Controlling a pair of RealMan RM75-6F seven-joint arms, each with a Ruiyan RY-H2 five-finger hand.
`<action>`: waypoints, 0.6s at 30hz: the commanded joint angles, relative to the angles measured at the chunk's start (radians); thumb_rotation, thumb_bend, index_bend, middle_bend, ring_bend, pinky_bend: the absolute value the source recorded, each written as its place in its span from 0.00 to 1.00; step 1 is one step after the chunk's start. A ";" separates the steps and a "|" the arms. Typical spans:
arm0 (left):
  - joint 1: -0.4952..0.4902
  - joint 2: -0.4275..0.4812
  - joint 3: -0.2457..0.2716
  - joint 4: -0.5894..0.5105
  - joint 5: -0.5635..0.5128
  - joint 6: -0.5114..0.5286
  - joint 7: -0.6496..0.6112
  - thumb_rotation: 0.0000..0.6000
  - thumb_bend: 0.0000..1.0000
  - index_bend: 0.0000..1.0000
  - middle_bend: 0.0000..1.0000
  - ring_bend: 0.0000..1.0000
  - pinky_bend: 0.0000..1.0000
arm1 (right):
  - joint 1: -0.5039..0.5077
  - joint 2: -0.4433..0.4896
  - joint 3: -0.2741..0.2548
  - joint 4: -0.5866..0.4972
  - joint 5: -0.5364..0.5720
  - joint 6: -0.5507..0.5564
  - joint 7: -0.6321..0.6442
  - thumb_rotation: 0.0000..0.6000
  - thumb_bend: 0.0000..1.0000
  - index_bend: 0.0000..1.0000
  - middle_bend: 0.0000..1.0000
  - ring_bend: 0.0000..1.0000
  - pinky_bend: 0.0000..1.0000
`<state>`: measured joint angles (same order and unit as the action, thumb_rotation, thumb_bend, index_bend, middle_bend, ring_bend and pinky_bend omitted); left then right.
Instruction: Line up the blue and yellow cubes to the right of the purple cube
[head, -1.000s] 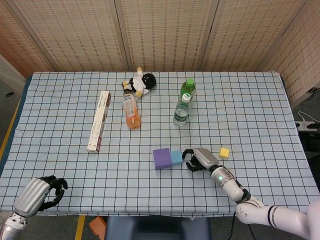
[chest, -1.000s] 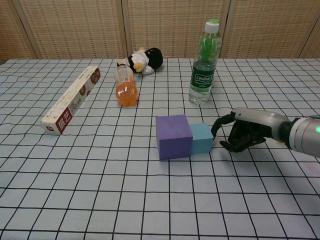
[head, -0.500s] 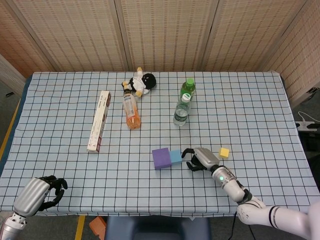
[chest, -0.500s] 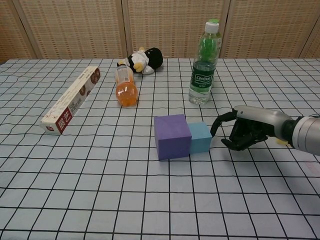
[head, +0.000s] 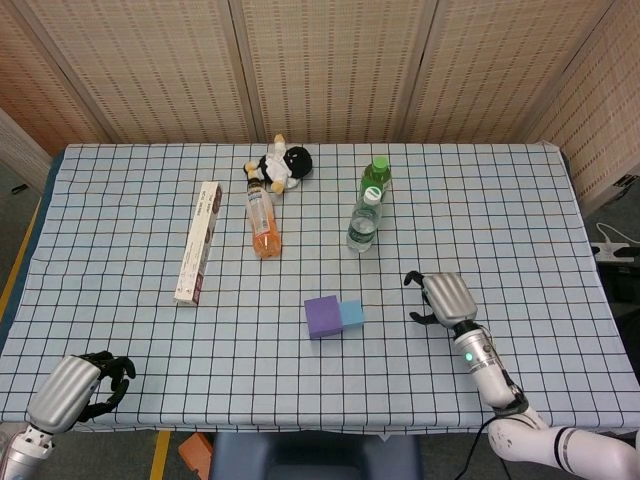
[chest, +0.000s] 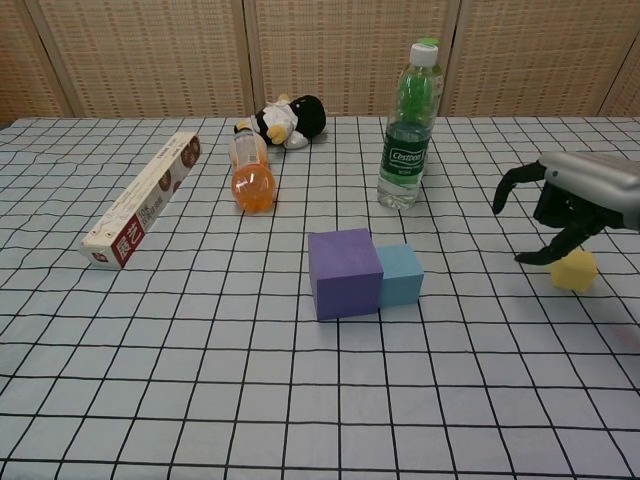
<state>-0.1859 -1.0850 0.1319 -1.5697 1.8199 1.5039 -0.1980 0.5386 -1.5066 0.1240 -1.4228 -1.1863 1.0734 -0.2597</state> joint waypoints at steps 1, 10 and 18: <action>0.000 0.000 0.001 -0.001 0.003 0.000 0.003 1.00 0.50 0.53 0.67 0.54 0.68 | -0.039 0.011 -0.001 -0.019 0.077 0.063 -0.133 1.00 0.02 0.36 0.98 0.86 1.00; 0.000 0.000 0.000 -0.001 -0.001 -0.002 0.001 1.00 0.50 0.53 0.67 0.54 0.68 | -0.056 0.037 0.008 -0.024 0.162 0.045 -0.186 1.00 0.01 0.37 0.98 0.86 1.00; 0.000 0.000 0.001 -0.004 0.000 -0.002 0.005 1.00 0.50 0.53 0.67 0.54 0.68 | -0.069 0.056 -0.009 -0.047 0.191 0.012 -0.188 1.00 0.01 0.38 0.98 0.86 1.00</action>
<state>-0.1861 -1.0849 0.1328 -1.5738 1.8204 1.5015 -0.1929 0.4712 -1.4547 0.1179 -1.4658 -0.9996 1.0916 -0.4503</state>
